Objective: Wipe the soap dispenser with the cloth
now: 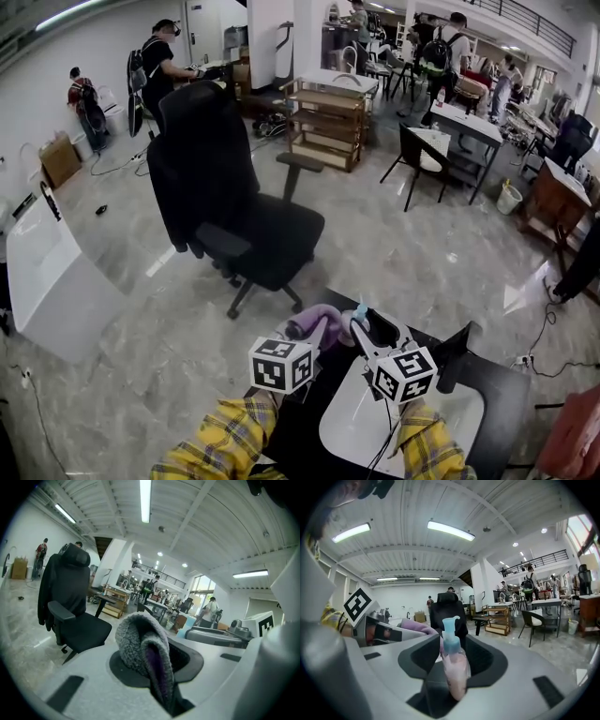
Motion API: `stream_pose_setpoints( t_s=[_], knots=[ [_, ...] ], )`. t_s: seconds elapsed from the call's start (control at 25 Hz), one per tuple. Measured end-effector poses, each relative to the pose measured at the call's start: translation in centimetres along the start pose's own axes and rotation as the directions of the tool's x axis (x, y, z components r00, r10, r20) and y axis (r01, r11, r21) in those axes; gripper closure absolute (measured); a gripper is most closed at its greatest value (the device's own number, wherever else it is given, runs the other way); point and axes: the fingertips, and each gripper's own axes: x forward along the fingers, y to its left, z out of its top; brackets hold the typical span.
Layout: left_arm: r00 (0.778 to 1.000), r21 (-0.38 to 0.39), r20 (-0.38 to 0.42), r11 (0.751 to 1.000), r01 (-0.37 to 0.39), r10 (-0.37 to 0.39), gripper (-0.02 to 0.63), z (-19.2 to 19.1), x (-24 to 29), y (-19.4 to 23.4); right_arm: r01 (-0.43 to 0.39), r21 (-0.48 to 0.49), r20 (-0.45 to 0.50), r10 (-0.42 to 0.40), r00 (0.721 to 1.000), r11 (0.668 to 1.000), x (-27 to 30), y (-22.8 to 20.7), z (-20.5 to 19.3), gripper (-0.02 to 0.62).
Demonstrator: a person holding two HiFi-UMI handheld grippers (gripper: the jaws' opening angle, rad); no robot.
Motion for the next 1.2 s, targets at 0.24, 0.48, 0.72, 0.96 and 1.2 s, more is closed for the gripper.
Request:
stream_pose_setpoints(
  t_s=[0.24,0.48,0.72,0.96,1.2],
  knots=[
    [1.000,0.017,0.028,1.000,0.005,-0.006,0.549,0.4,0.1,-0.6,-0.021,0.012,0.038,0.020,0.999,1.000,0.7,0.5,0.4,0.454],
    [0.993,-0.062,0.083,0.994,0.087,-0.082,0.548,0.2,0.6,-2.3,-0.005,0.053,0.063,0.002,0.998,0.999,0.8,-0.1,1.0,0.489],
    [0.993,-0.113,0.096,0.991,0.077,-0.066,0.549,-1.4,0.9,-2.5,-0.016,0.075,0.062,0.012,0.998,0.997,0.7,0.0,0.6,0.492],
    [0.996,-0.060,0.088,0.998,0.020,-0.014,0.549,-2.3,1.0,-2.6,-0.019,0.097,0.068,0.013,0.998,0.995,0.8,-0.1,0.7,0.491],
    [0.999,-0.053,0.043,0.999,-0.007,0.010,0.549,-3.7,0.5,-2.0,-0.025,0.111,0.073,0.017,0.997,0.993,0.9,0.2,0.4,0.489]
  ],
)
